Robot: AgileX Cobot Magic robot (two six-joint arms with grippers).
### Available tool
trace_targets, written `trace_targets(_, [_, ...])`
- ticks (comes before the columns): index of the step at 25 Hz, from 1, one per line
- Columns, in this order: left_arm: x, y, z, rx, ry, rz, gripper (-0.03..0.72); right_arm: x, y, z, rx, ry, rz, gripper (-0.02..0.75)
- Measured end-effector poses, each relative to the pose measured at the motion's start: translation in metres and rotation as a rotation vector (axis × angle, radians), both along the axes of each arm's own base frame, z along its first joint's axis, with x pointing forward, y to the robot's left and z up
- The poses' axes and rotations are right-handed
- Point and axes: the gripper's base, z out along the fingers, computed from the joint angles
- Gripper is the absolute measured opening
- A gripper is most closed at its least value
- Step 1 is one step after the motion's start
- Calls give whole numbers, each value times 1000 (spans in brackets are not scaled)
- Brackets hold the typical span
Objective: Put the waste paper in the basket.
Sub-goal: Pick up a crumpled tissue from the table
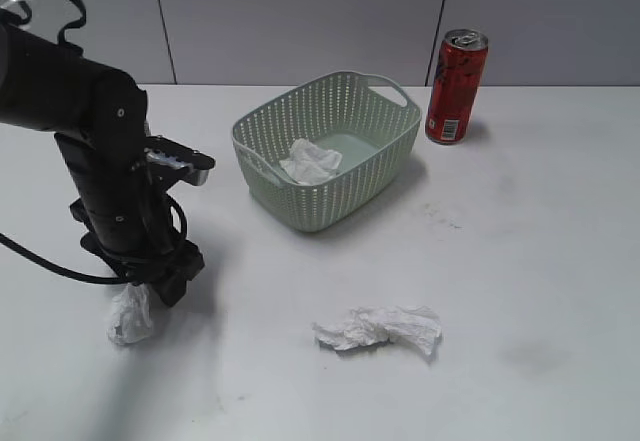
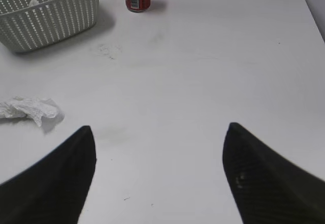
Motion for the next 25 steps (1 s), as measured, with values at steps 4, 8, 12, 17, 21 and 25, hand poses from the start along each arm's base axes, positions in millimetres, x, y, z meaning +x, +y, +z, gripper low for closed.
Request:
trace_targets(4, [0, 0, 0, 3, 6, -2, 410, 0, 0, 0, 0, 0, 0, 587])
trace_targets(8, [-2, 2, 1, 22, 23, -16, 220, 0, 0, 0, 0, 0, 0, 587])
trace_targets(12, [-3, 4, 11, 28, 4, -30, 89, 0, 0, 0, 0, 0, 0, 587])
trace_targets(17, [-4, 5, 50, -17, -116, -40, 28, 0, 0, 0, 0, 0, 0, 587])
trace_targets(21, [-5, 9, 89, -64, -273, -56, 19, 0, 0, 0, 0, 0, 0, 587])
trace_targets(25, [-5, 8, 132, -173, -497, -47, 8, 0, 0, 0, 0, 0, 0, 587])
